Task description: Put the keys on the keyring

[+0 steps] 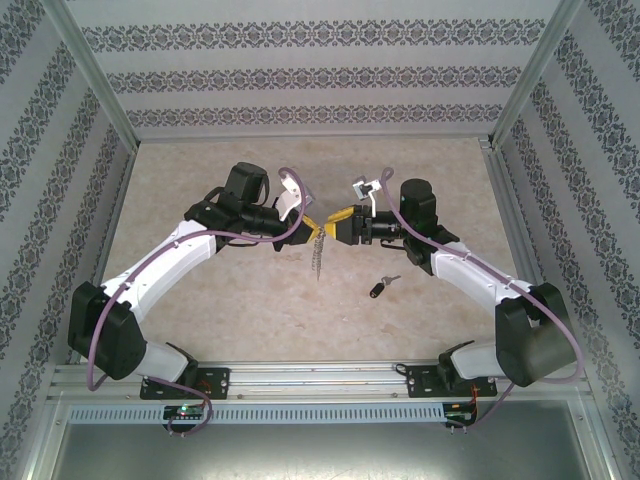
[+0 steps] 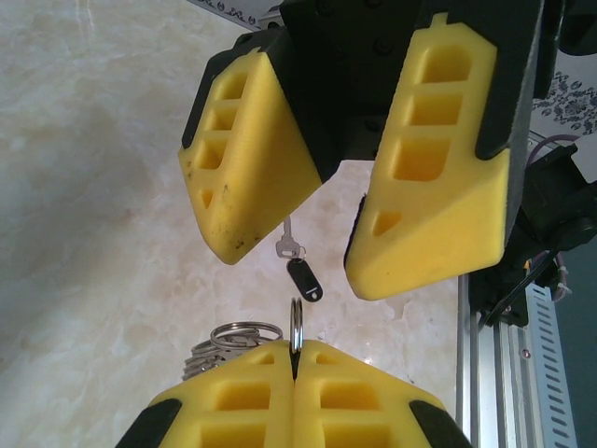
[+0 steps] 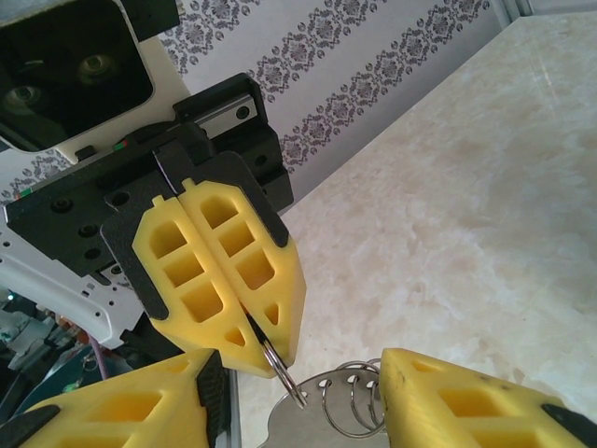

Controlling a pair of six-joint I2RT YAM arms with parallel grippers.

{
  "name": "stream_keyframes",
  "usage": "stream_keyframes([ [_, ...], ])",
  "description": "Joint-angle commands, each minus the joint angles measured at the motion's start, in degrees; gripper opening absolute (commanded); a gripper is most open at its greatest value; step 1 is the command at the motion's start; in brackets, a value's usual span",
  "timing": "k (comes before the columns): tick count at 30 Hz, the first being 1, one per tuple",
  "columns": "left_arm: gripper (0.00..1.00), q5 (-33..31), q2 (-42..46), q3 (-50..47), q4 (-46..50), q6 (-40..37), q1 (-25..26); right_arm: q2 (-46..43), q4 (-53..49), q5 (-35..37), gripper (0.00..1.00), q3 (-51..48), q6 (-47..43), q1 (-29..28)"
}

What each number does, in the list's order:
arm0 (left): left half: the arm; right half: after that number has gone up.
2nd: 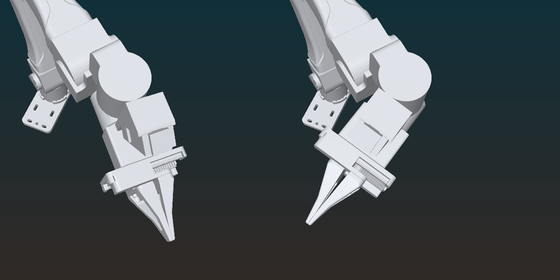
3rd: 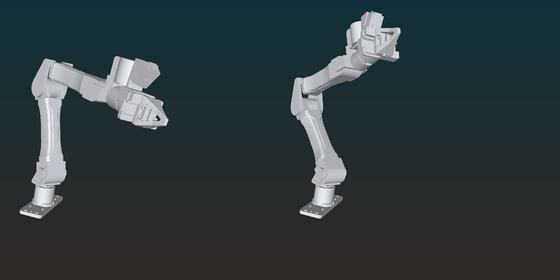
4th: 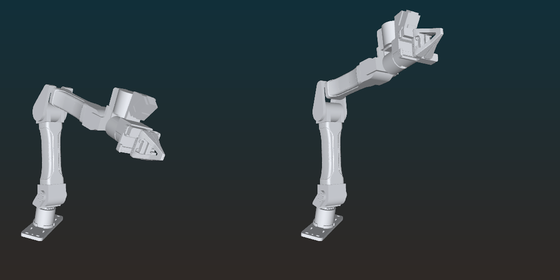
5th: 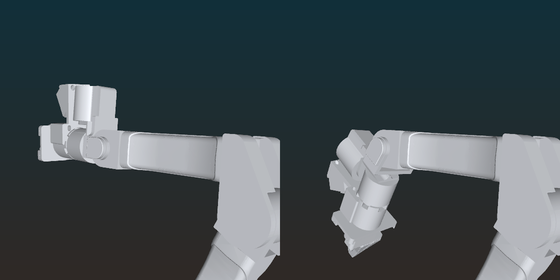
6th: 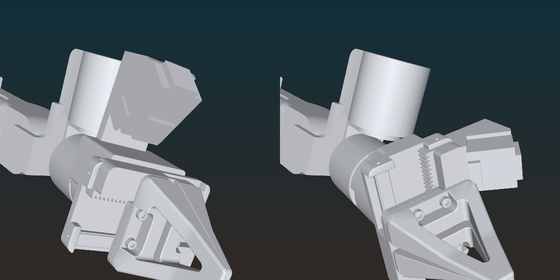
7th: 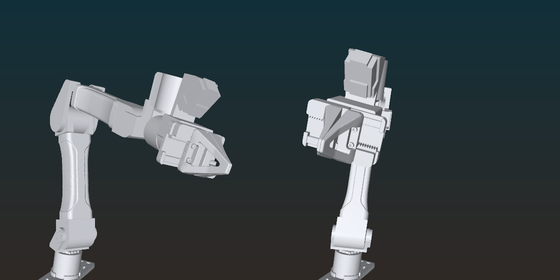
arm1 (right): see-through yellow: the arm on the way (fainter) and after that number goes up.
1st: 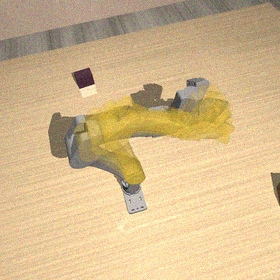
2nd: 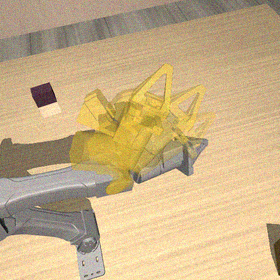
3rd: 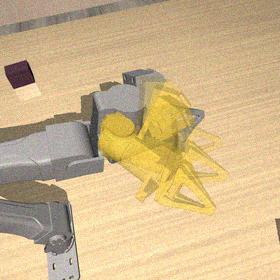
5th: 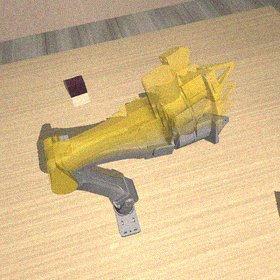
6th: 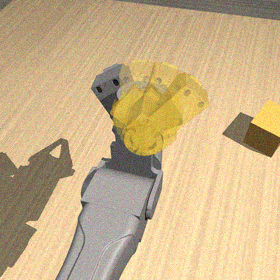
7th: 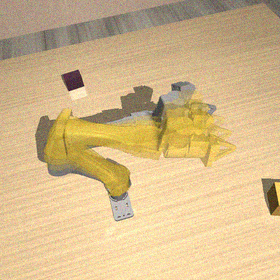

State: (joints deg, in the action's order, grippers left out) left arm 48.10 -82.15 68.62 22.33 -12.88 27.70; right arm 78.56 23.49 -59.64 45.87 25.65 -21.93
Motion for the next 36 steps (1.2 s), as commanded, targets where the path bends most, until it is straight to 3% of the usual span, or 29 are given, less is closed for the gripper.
stream_keyframes([
  [1,0.00,2.2,-0.6,1.4,-2.6,-0.6,0.6,0.9,0.4,-1.9,0.48,0.6,-1.7,-0.7],
  [7,0.00,2.5,-0.8,1.3,-3.7,0.1,0.6,1.7,0.5,-2.5,0.42,1.0,-1.7,-1.0],
  [14,0.00,2.5,-1.3,1.4,-4.4,0.4,0.6,1.7,0.3,-3.0,0.28,0.5,-2.0,-1.1],
  [19,0.00,2.6,-1.6,1.6,-4.6,0.7,0.6,1.3,0.4,-3.5,0.28,0.2,-2.1,-1.2],
  [21,0.00,2.6,-1.7,1.6,-4.7,0.7,0.6,1.2,0.2,-3.5,0.22,0.3,-2.2,-1.2],
  [25,0.00,2.4,-1.7,1.5,-5.2,1.1,0.6,1.3,0.2,-3.8,0.01,0.5,-2.3,-1.2],
  [27,0.00,1.7,-1.5,1.2,-6.0,1.6,0.6,1.3,0.3,-3.9,0.00,0.6,-2.4,-1.2],
  [31,0.00,-4.6,-1.0,0.2,-7.9,2.6,0.6,0.4,0.4,-0.9,0.00,0.1,-3.0,-1.0],
  [36,0.18,-15.6,2.2,-2.0,-11.2,6.5,0.4,-0.9,1.1,1.1,0.00,-0.1,-2.7,0.1],
])
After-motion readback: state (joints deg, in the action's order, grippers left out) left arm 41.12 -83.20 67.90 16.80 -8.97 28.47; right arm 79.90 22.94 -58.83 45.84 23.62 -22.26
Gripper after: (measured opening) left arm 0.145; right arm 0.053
